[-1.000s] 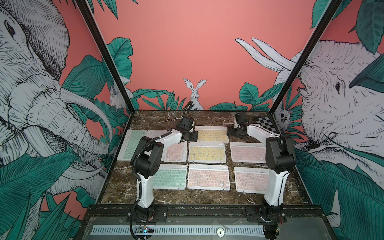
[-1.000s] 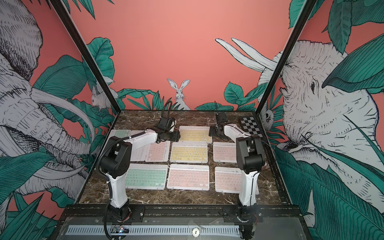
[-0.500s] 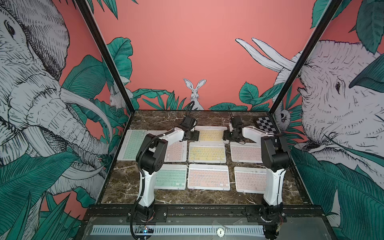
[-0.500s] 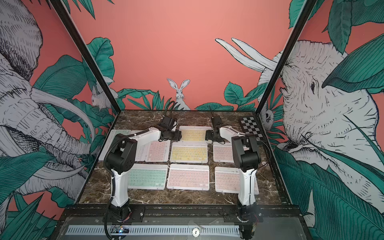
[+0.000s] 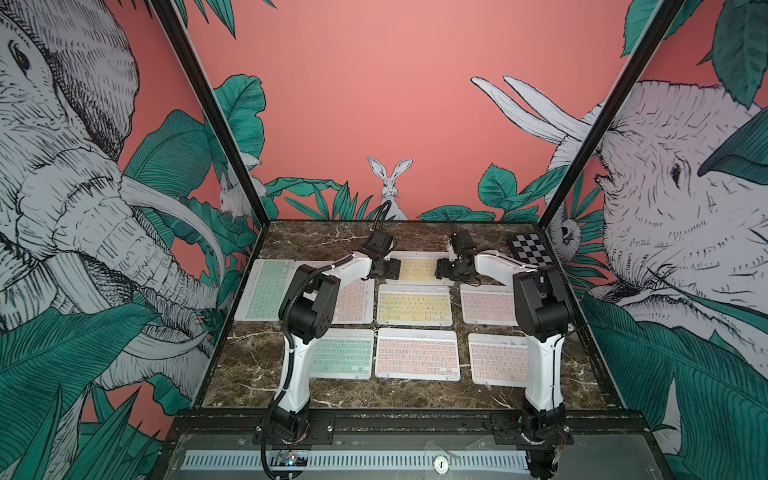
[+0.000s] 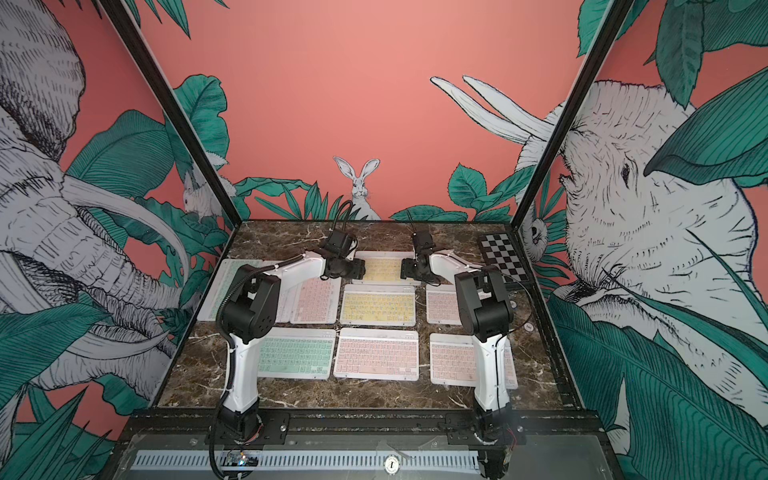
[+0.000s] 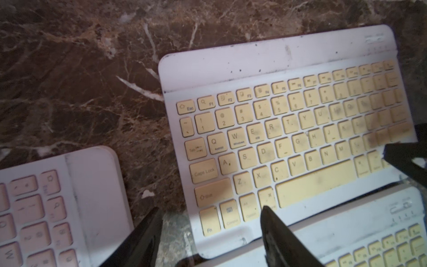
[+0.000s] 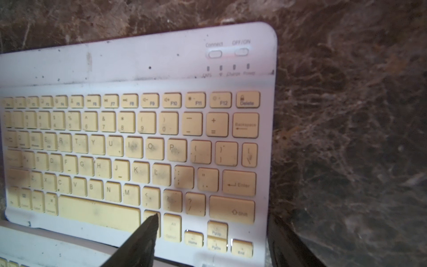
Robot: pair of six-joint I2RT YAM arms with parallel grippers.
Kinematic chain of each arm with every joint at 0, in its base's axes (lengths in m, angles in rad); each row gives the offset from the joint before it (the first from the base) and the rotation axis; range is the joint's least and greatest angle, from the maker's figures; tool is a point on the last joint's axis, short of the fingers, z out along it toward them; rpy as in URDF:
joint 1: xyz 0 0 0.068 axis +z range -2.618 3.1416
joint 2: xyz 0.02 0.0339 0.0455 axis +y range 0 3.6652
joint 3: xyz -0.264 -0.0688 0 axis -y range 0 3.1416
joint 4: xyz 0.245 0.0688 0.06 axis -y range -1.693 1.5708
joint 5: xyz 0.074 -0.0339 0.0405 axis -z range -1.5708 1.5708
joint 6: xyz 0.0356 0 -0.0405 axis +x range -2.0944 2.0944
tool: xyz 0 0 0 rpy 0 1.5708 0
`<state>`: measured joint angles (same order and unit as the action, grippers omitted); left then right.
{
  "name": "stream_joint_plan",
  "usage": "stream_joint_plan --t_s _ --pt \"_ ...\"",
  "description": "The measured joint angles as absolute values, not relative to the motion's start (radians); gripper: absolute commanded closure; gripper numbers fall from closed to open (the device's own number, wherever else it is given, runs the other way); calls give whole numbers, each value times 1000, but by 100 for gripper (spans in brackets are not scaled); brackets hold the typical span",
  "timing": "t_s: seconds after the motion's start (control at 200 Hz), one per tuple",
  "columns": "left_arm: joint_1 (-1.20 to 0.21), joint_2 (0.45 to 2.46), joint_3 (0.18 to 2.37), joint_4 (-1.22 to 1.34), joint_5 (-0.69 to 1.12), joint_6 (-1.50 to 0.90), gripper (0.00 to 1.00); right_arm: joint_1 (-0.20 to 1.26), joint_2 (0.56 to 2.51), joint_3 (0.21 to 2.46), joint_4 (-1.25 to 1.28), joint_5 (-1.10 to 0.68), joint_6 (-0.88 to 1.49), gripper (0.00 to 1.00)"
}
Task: Stack the numeric keypads
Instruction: Move the numeric keypad to the center of the board.
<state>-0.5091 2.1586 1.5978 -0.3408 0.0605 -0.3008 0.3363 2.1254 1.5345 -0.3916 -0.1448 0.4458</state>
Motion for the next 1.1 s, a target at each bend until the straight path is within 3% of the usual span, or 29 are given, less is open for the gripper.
stream_joint_plan --t_s 1.095 --pt "-498 2275 1747 -386 14 -314 31 355 2163 1578 -356 -164 488 27"
